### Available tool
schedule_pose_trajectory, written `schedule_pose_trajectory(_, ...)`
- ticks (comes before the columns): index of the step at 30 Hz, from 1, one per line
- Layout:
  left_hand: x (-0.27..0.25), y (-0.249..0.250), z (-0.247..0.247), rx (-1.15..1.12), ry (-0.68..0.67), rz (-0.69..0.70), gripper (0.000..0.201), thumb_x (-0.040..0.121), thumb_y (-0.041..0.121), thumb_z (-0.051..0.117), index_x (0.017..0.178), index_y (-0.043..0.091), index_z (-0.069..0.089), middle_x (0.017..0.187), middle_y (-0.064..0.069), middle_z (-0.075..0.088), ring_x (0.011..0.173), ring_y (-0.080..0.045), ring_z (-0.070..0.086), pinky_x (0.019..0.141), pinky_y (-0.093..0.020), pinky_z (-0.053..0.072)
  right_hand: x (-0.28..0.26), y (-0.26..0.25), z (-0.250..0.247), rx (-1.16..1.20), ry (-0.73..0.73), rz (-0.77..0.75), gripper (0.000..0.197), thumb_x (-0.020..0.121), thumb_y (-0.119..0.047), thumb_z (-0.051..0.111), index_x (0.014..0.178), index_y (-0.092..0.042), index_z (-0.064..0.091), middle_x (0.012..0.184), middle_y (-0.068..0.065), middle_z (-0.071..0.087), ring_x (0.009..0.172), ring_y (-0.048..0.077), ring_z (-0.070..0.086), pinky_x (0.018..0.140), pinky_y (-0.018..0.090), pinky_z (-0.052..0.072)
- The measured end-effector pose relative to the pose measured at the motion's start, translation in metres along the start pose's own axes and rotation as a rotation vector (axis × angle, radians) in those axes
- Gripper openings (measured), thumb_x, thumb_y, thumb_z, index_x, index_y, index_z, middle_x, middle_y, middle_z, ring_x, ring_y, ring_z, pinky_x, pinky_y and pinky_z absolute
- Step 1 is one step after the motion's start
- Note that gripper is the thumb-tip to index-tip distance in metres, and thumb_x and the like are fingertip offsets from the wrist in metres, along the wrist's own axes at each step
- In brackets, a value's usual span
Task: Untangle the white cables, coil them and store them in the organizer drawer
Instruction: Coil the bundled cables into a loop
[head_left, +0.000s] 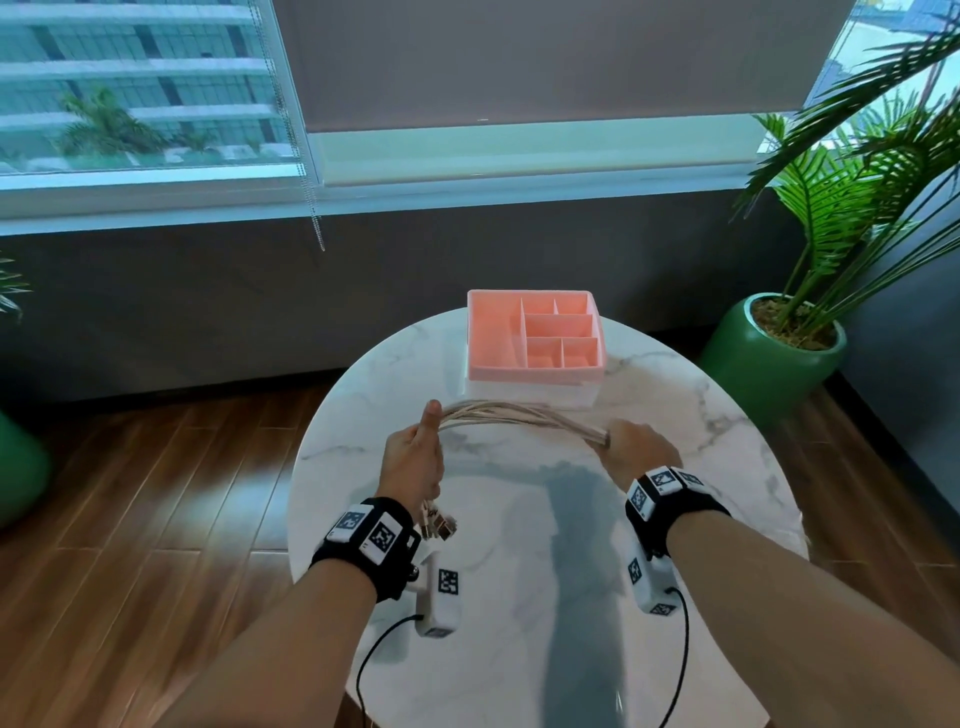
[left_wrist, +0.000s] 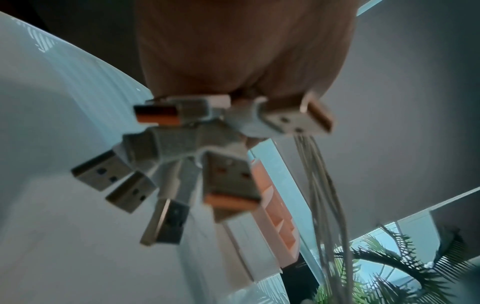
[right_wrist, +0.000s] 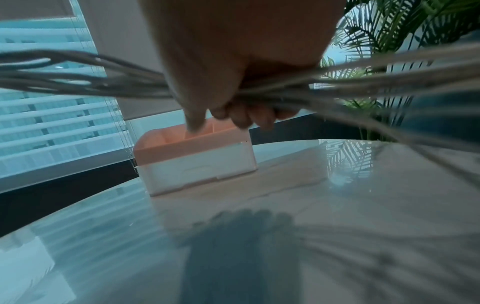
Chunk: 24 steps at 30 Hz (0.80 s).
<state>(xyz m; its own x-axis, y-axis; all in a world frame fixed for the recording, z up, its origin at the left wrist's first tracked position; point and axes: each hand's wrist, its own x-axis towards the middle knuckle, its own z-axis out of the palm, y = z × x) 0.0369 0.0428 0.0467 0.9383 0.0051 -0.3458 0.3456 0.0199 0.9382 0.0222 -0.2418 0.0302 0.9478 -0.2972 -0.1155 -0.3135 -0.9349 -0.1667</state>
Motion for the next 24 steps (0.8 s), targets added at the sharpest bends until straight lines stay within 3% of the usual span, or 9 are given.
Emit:
schedule_pose_trajectory(3, -0.007, 0.004, 0.005, -0.028, -0.077, -0.048, 0.055, 0.097, 0.062, 0.051, 0.064, 0.022, 0.032, 0.054, 0.002, 0.028, 0.044, -0.013, 0.022, 0.046, -0.023, 0.017, -0.005, -0.01, 0.014, -0.029, -0.221, 0.004, 0.031, 0.09, -0.053, 0.057, 0.083, -0.023, 0.057, 0.071, -0.007, 0.056, 0.078, 0.024, 0.06, 0.081, 0.036, 0.045)
schedule_pose_trajectory(5, -0.009, 0.005, 0.008, -0.041, -0.132, -0.08, 0.055, 0.095, 0.063, 0.053, 0.065, 0.024, 0.03, 0.054, 0.004, 0.026, 0.044, -0.013, 0.021, 0.047, -0.023, 0.015, -0.009, -0.022, 0.019, 0.041, -0.303, -0.045, 0.031, 0.081, -0.052, 0.069, 0.09, -0.027, 0.053, 0.083, -0.009, 0.058, 0.087, 0.023, 0.059, 0.086, 0.037, 0.043)
schedule_pose_trajectory(7, -0.012, 0.004, 0.009, -0.048, -0.177, -0.095, 0.056, 0.093, 0.064, 0.055, 0.065, 0.025, 0.027, 0.055, 0.004, 0.023, 0.045, -0.012, 0.018, 0.047, -0.023, 0.013, -0.012, -0.041, 0.02, 0.264, -0.291, -0.163, 0.05, 0.074, -0.049, 0.077, 0.112, -0.027, 0.053, 0.108, -0.007, 0.06, 0.099, 0.021, 0.06, 0.093, 0.038, 0.047)
schedule_pose_trajectory(9, -0.015, 0.002, 0.01, -0.06, -0.207, -0.105, 0.056, 0.091, 0.068, 0.055, 0.065, 0.026, 0.027, 0.058, 0.003, 0.02, 0.047, -0.013, 0.016, 0.046, -0.022, 0.013, -0.016, -0.068, 0.011, 0.459, -0.231, -0.321, 0.062, 0.076, -0.039, 0.08, 0.129, -0.024, 0.05, 0.119, -0.009, 0.055, 0.105, 0.015, 0.058, 0.094, 0.035, 0.048)
schedule_pose_trajectory(10, -0.016, 0.001, 0.009, -0.076, -0.224, -0.113, 0.057, 0.09, 0.07, 0.054, 0.065, 0.027, 0.028, 0.059, 0.003, 0.019, 0.048, -0.013, 0.015, 0.045, -0.021, 0.013, -0.017, -0.082, 0.005, 0.52, -0.203, -0.405, 0.054, 0.081, -0.035, 0.077, 0.126, -0.023, 0.052, 0.116, -0.009, 0.058, 0.1, 0.013, 0.059, 0.091, 0.034, 0.05)
schedule_pose_trajectory(12, -0.019, 0.0, 0.006, -0.132, -0.25, -0.134, 0.057, 0.088, 0.074, 0.05, 0.065, 0.026, 0.031, 0.062, 0.003, 0.018, 0.05, -0.013, 0.014, 0.042, -0.021, 0.014, -0.018, -0.103, -0.006, 0.566, -0.165, -0.494, 0.017, 0.089, -0.03, 0.068, 0.099, -0.019, 0.059, 0.088, -0.003, 0.066, 0.076, 0.016, 0.06, 0.076, 0.041, 0.053)
schedule_pose_trajectory(14, -0.021, 0.001, 0.002, -0.183, -0.271, -0.132, 0.057, 0.087, 0.075, 0.048, 0.068, 0.023, 0.037, 0.062, 0.003, 0.021, 0.05, -0.012, 0.016, 0.042, -0.022, 0.017, -0.014, -0.113, -0.015, 0.521, -0.139, -0.52, 0.022, 0.094, -0.032, 0.06, 0.081, -0.017, 0.053, 0.068, 0.0, 0.059, 0.061, 0.018, 0.053, 0.066, 0.043, 0.049)
schedule_pose_trajectory(20, -0.026, 0.001, -0.001, -0.127, -0.358, -0.132, 0.054, 0.085, 0.071, 0.053, 0.069, 0.02, 0.04, 0.06, 0.001, 0.029, 0.048, -0.014, 0.03, 0.045, -0.024, 0.033, 0.002, -0.122, -0.035, 0.426, -0.075, -0.581, 0.023, 0.095, -0.031, 0.059, 0.077, -0.019, 0.053, 0.068, -0.005, 0.055, 0.064, 0.02, 0.052, 0.063, 0.038, 0.045)
schedule_pose_trajectory(24, -0.027, 0.007, -0.002, -0.132, -0.413, -0.2, 0.057, 0.091, 0.075, 0.043, 0.067, 0.023, 0.038, 0.06, 0.004, 0.023, 0.048, -0.011, 0.019, 0.044, -0.024, 0.021, 0.008, -0.109, -0.025, 0.459, -0.144, -0.53, 0.029, 0.093, -0.038, 0.064, 0.074, -0.02, 0.051, 0.067, -0.004, 0.054, 0.062, 0.018, 0.049, 0.062, 0.036, 0.04)
